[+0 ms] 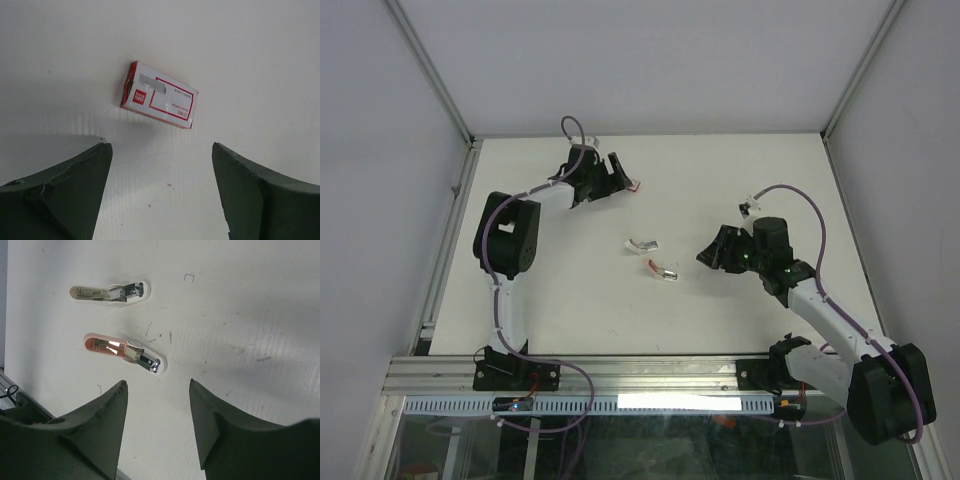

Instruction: Load the staples into the stapler

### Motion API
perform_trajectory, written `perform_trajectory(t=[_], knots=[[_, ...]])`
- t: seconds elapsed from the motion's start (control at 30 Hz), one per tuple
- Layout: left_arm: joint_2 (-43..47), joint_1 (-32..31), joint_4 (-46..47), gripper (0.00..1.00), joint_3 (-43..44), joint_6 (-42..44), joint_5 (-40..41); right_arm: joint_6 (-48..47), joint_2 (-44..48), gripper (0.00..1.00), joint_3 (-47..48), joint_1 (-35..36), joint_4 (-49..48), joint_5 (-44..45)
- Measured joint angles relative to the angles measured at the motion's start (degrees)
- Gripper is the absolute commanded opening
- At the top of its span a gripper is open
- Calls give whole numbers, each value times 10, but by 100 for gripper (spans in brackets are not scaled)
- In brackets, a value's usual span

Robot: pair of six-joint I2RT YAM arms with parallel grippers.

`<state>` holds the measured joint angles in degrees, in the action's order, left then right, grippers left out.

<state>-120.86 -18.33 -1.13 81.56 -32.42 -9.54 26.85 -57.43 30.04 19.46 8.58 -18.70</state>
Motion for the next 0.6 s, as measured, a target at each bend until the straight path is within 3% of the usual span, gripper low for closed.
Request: perform_trajectory(t=[0.6], knots=[[-162,-5,-2,81,217,27,-42,0,-17,55,-1,0,-1,9]])
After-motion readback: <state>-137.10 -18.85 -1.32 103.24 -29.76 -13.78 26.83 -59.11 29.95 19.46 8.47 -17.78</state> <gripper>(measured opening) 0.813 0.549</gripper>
